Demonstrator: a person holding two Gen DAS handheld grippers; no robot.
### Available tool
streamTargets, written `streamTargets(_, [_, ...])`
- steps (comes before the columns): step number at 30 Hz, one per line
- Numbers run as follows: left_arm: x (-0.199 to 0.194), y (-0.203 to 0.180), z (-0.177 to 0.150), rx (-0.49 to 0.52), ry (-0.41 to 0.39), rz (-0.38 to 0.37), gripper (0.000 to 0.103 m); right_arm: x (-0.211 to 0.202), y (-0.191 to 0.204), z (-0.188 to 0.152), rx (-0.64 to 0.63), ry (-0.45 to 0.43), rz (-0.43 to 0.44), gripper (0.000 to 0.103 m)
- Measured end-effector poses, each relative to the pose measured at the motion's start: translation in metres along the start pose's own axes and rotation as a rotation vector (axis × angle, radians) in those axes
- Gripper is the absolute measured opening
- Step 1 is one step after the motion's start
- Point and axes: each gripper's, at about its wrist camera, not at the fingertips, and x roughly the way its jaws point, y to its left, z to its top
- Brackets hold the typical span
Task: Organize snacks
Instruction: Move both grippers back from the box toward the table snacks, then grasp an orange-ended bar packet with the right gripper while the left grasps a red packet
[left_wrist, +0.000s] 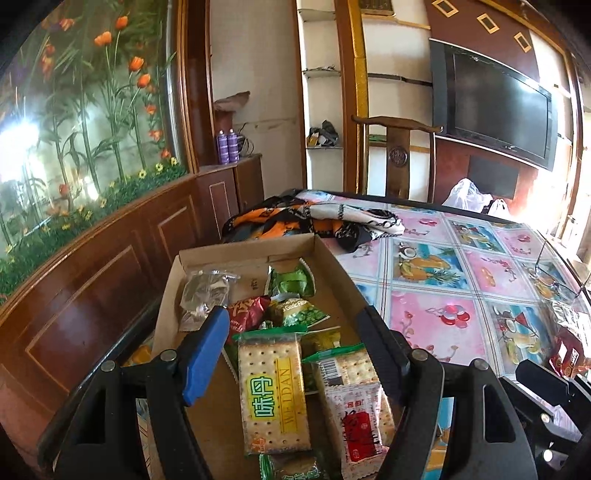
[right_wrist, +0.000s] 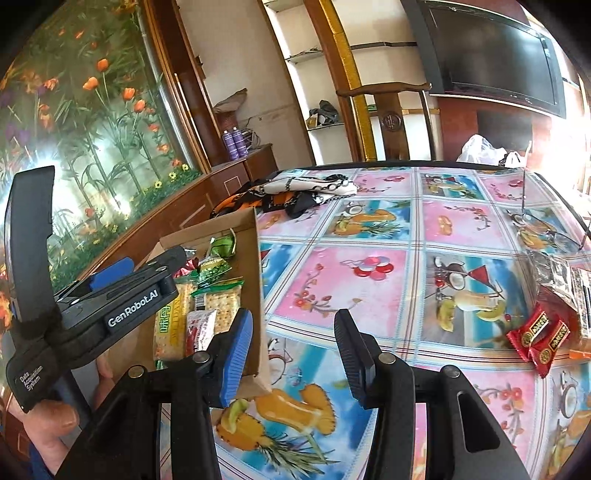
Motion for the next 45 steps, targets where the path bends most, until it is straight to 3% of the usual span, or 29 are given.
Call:
streamTargets(19, [-0.012, -0.015, -0.003, 0.062, -0.058, 0.013, 0.073, -0.021, -0.041, 0.006, 0.088, -0.04, -0.059, 0.05])
streamTargets(23, [-0.013, -0.017, -0.004, 0.071, -0.064, 0.01, 0.073, -0.036, -0.066, 0.012, 0.131, -0.093, -0.15, 0.05])
streamTargets(28, [-0.014, -0.02, -0.005, 0.081, -0.072, 0.009, 0.073, -0.062, -0.129, 0.017, 0.283, -0.143, -0.388, 0.049])
streamTargets(31, [-0.016, -0.022, -0.005, 0.087, -0.078, 0.01, 0.073, -0.072, -0.169, 0.016, 0.367, -0.134, -0.521, 0.049])
streamTargets(34, [-0.016, -0.023, -0.005, 0.092, -0.08, 0.008, 0.073, -0.077, -0.207, 0.012, 0.457, -0.106, -0.582, 0.049])
streamTargets(39, [-0.017, -0.026, -0.006, 0.103, -0.085, 0.006, 0.073, -0.065, -0.235, 0.002, 0.535, -0.023, -0.531, 0.049])
streamTargets(45, [-0.017, -0.026, -0.006, 0.104, -0.085, 0.007, 0.075, -0.052, -0.216, 0.001, 0.465, 0.002, -0.486, 0.049])
